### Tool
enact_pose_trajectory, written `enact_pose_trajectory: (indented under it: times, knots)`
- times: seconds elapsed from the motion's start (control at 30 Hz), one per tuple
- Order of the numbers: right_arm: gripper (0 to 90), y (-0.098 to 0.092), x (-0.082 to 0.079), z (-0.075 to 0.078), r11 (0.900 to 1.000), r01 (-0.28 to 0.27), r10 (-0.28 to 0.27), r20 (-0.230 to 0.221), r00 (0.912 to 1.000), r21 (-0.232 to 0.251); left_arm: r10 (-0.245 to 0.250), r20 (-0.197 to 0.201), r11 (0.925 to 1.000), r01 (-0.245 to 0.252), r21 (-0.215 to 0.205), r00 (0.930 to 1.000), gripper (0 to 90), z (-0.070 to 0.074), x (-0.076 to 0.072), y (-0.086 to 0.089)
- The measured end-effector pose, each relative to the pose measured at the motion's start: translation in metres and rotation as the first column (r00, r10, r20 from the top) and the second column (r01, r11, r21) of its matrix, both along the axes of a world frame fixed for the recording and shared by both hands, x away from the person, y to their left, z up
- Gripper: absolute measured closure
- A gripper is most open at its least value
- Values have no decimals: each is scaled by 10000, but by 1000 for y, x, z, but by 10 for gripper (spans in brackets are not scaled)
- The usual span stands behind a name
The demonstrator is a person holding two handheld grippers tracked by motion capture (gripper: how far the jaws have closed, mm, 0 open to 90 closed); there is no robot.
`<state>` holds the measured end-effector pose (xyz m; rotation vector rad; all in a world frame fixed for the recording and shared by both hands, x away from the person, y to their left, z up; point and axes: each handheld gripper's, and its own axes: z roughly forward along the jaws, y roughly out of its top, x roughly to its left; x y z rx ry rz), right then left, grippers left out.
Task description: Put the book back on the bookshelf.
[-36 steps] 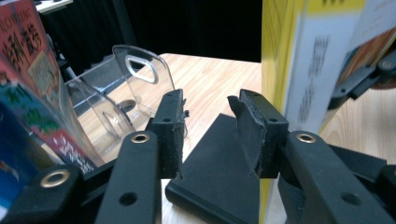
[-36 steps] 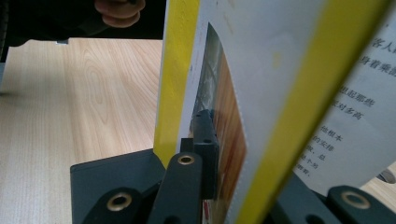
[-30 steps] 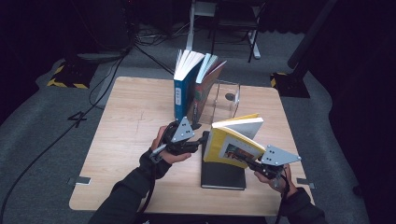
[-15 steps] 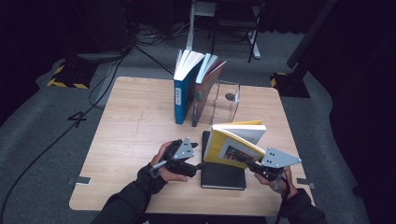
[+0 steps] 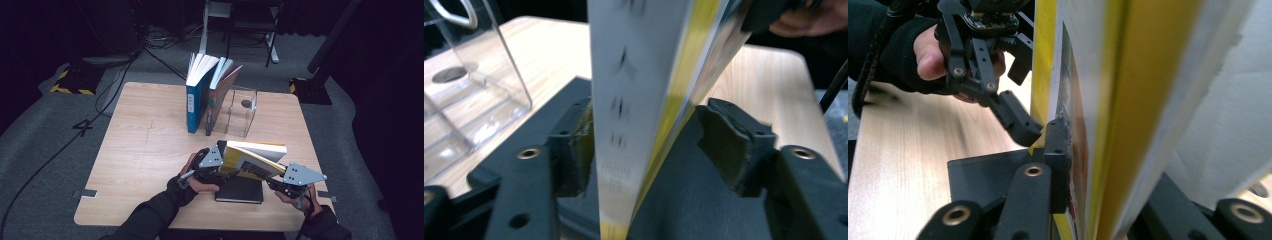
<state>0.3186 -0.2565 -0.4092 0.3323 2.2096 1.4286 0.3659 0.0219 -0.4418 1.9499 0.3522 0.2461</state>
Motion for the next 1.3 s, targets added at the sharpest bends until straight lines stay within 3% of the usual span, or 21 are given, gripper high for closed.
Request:
enact_pose_trajectory:
  times: [0.17,0.37,0.5,0.7,0.77,0.9,1.03,1.17,1.23,1.3]
  knots:
    - [658,-12,0,5,9985,440,-442,52,9990,332,-113,-205,9993,106,-346,9997,593,2,3,6]
    - [553,-24,9,4,9891,1298,-1302,17,9915,694,-544,-127,9983,541,-205,9984,737,4,-2,10]
    - [553,-26,13,-1,9857,1507,-1502,-125,9886,759,-535,-11,9985,535,-125,9986,742,4,-4,10]
    - [463,-25,15,-5,9816,1785,-1782,-102,9839,675,-380,-148,9992,378,-133,9992,744,5,-8,12]
    - [431,-27,18,-6,9734,2149,-2132,-291,9766,792,-408,-95,9991,407,-116,9991,745,4,-11,12]
    - [384,-31,26,-13,9758,1967,-1869,-1032,9770,955,-336,46,9994,336,-8,9994,740,5,-16,10]
    - [424,-21,27,-20,9816,1806,-1723,-1194,9778,625,-179,-66,9997,178,-156,9998,726,5,-16,10]
    - [441,-10,26,-24,9811,1925,-1899,-929,9774,191,22,-105,9991,-26,-433,9999,657,8,-15,5]
    - [455,-10,26,-24,9794,2003,-1966,-1030,9750,265,137,79,9986,-132,-514,9999,641,12,-14,4]
    - [463,-11,26,-24,9794,1989,-1940,-1114,9747,349,247,-9,9972,-247,-703,9997,633,15,-13,5]
